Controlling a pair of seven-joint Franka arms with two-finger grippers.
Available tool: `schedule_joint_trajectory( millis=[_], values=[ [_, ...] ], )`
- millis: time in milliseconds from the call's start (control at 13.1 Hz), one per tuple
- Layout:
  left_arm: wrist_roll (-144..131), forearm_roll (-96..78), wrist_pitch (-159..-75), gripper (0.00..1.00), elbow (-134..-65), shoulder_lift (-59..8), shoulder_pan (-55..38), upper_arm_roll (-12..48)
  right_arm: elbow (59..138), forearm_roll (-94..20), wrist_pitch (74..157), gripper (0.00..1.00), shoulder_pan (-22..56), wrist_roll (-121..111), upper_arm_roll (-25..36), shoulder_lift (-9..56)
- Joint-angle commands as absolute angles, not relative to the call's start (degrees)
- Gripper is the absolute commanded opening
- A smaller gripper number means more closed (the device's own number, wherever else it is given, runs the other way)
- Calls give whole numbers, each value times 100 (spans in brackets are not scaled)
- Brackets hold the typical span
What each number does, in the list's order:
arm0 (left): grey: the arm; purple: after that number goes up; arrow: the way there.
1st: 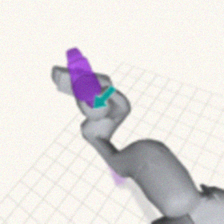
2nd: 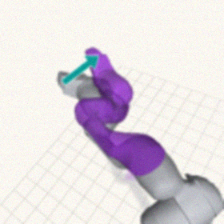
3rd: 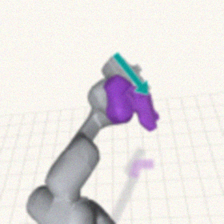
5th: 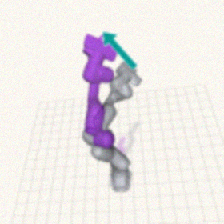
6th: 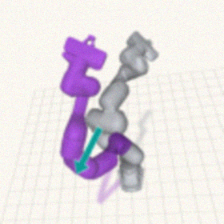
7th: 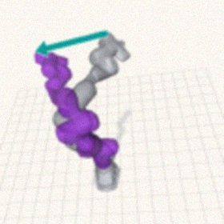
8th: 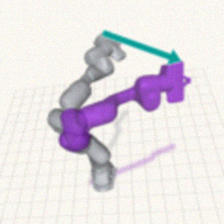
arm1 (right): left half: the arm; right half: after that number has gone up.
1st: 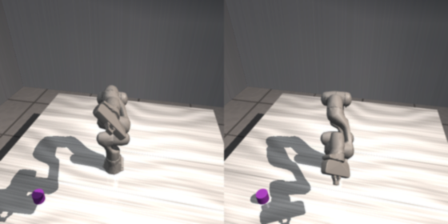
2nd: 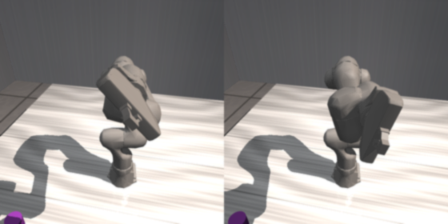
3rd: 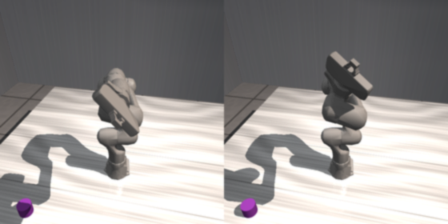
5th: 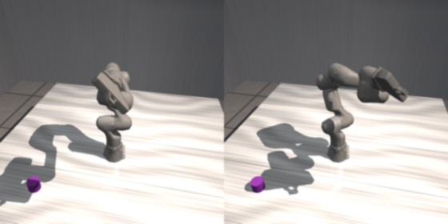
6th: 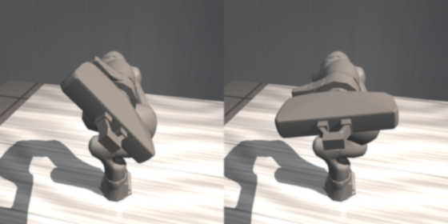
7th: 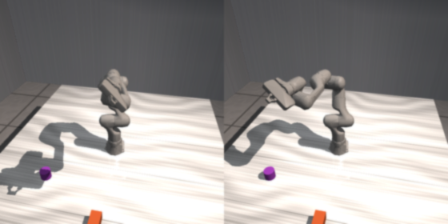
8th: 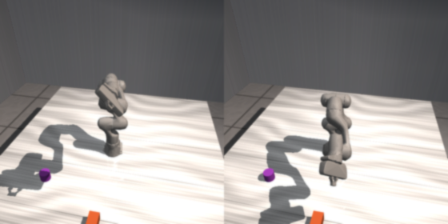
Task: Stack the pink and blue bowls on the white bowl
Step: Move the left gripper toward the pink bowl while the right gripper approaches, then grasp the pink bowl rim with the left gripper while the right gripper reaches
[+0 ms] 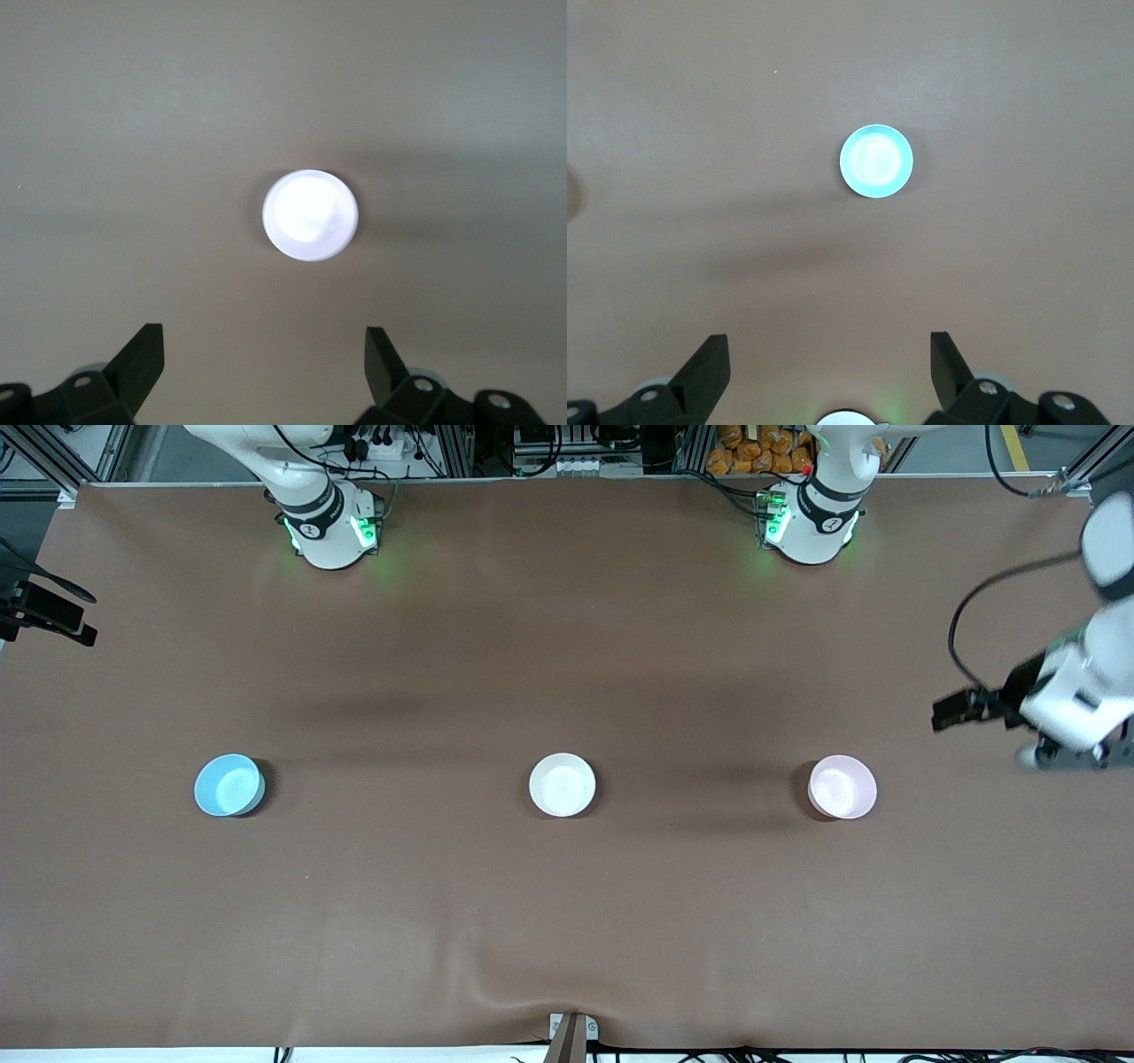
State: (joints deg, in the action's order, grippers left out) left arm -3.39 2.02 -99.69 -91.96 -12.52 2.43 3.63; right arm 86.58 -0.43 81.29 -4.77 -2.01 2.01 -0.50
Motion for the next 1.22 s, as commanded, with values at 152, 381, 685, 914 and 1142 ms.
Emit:
schedule_joint_trajectory(
  millis=[152, 381, 685, 914, 1142],
  values=[
    [-150, 439, -10904, 100, -9429, -1950, 474, 404, 8508, -88, 8147, 100, -536, -228, 167, 88],
    [-62, 448, -12230, 100, -10455, -2004, 588, 404, 8499, -70, 8156, 100, -457, -229, 158, 272],
    [-62, 448, -13533, 100, -11310, -2223, 571, 413, 8490, -123, 8209, 100, -413, -229, 149, 492],
    [-62, 448, -13964, 95, -11382, -2565, 589, 404, 8438, -106, 8383, 100, -229, -229, 141, 947],
    [-62, 457, -14334, 80, -11522, -2786, 571, 404, 8358, -88, 8789, 100, -158, -325, 149, 1388]
  ],
)
